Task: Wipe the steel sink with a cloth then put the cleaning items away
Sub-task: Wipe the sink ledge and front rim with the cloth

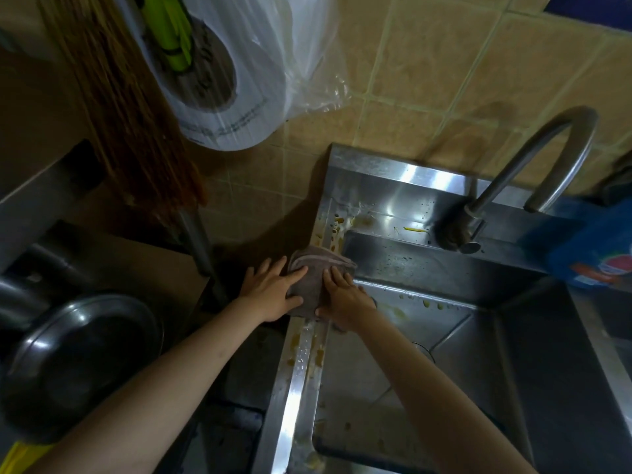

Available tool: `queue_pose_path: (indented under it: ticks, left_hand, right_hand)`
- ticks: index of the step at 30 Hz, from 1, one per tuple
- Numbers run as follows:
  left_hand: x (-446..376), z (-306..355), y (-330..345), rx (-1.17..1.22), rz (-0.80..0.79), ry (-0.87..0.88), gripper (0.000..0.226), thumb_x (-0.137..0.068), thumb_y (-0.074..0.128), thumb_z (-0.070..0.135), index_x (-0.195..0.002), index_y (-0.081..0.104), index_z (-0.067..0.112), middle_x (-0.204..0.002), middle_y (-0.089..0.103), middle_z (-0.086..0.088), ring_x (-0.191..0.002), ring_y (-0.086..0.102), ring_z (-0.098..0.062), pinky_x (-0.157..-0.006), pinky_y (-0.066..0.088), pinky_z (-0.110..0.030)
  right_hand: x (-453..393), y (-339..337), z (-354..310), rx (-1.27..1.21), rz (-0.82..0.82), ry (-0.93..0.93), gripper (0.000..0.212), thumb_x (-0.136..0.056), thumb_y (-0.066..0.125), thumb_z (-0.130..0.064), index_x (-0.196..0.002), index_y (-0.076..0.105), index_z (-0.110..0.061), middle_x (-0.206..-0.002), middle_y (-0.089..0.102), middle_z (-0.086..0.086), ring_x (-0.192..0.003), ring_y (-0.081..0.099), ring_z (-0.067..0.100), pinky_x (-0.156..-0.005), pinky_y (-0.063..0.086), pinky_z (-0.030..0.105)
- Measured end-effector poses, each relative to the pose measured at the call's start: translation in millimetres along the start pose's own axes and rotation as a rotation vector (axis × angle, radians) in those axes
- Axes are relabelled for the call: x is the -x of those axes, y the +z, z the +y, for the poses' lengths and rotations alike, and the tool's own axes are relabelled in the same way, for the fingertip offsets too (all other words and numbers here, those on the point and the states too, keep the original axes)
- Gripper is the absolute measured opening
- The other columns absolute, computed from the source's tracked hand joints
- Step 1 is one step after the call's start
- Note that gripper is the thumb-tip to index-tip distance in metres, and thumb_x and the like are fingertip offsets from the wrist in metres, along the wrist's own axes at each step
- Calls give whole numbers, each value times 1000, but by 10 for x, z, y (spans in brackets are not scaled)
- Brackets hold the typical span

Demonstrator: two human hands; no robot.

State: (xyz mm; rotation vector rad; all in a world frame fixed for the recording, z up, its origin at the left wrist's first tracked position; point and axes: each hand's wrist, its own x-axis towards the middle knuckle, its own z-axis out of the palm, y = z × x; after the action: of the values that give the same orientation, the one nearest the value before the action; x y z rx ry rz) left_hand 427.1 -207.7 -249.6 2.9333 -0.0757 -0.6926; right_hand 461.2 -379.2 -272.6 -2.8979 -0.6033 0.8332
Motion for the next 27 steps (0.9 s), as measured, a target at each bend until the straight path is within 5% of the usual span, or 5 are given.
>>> queue_pose_path:
  ticks: [7, 14, 20, 27]
  left_hand:
    - [-139, 88, -82, -28, 25, -62, 65, -94, 39, 54, -147, 3, 45, -159, 1, -2, -144, 4, -33, -115, 13, -53]
    - [108, 193, 287, 220, 274, -168, 74, -91, 44, 54, -151, 8, 29, -151, 28, -8, -133, 34, -32, -105, 35, -44]
    - [281, 449, 625, 335, 280, -321, 97, -81, 49, 65, -151, 9, 12, -145, 37, -13, -128, 41, -31, -103, 38, -41]
    - [250, 500, 654, 286, 320, -328, 91, -82, 55, 52, -151, 11, 11, -139, 44, -12, -124, 45, -32, -100, 40, -41]
  right_hand:
    - [-153, -109, 90, 11, -5, -25, 90, -91, 50, -51, -152, -7, -19, -160, -10, 4, -147, -4, 32, -118, 11, 51]
    - [-52, -165, 224, 36, 23, -154, 82, -93, 48, -45, -152, -4, -22, -160, -6, 2, -147, -3, 29, -117, 13, 52]
    - [-86, -338, 338, 174, 51, -250, 73, -96, 47, -33, -149, -3, -41, -160, -6, -3, -147, 0, 31, -116, 14, 55]
    - [-170, -316, 200, 324, 21, -365, 69, -97, 42, -36, -149, -4, -41, -159, -17, -1, -146, 1, 35, -118, 15, 51]
